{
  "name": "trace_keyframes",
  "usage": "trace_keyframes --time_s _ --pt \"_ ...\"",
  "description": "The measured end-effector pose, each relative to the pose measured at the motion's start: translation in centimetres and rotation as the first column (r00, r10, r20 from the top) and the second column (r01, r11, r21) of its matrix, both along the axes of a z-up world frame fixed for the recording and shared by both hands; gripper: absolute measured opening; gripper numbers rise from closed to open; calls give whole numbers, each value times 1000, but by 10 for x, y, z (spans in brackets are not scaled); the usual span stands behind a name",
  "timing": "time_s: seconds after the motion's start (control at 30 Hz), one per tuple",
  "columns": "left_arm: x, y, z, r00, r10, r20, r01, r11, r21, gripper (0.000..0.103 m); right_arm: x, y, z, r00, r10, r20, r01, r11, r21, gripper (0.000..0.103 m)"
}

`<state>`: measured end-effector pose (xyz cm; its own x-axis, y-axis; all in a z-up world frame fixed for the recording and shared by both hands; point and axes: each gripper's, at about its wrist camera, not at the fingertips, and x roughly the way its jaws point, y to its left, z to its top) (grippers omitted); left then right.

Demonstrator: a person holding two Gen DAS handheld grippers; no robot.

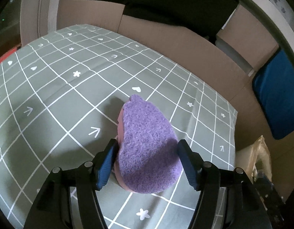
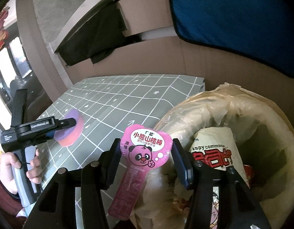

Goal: Collect trash
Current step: 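Grasp the purple-and-pink sponge with the left gripper and lift it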

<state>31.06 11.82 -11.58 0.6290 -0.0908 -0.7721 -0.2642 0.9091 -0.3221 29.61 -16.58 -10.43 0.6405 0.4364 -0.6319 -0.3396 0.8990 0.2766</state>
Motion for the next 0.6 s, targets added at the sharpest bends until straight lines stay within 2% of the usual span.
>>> trace_keyframes --time_s 0.2,0.3,0.33,0.37,0.47,0.6 --pt "0 -11 4 999 -50 15 48 994 98 64 -10 2 10 1000 -4 17 4 1000 -12 50" --pt "-5 -12 8 998 -60 24 56 992 116 61 -14 0 13 1000 -10 16 10 1000 -12 50" --pt "-7 -12 10 998 -59 30 55 992 117 57 -16 0 14 1000 -11 16 11 1000 -13 50" --pt "-11 -11 14 998 -50 43 44 991 128 47 -18 0 15 1000 -11 17 11 1000 -14 50" --pt "-19 -9 27 995 -61 74 51 990 130 33 -22 1 21 1000 -9 28 10 1000 -24 50" --pt "-28 -8 36 992 -88 93 74 987 145 29 -28 3 32 998 -7 56 9 1000 -26 50"
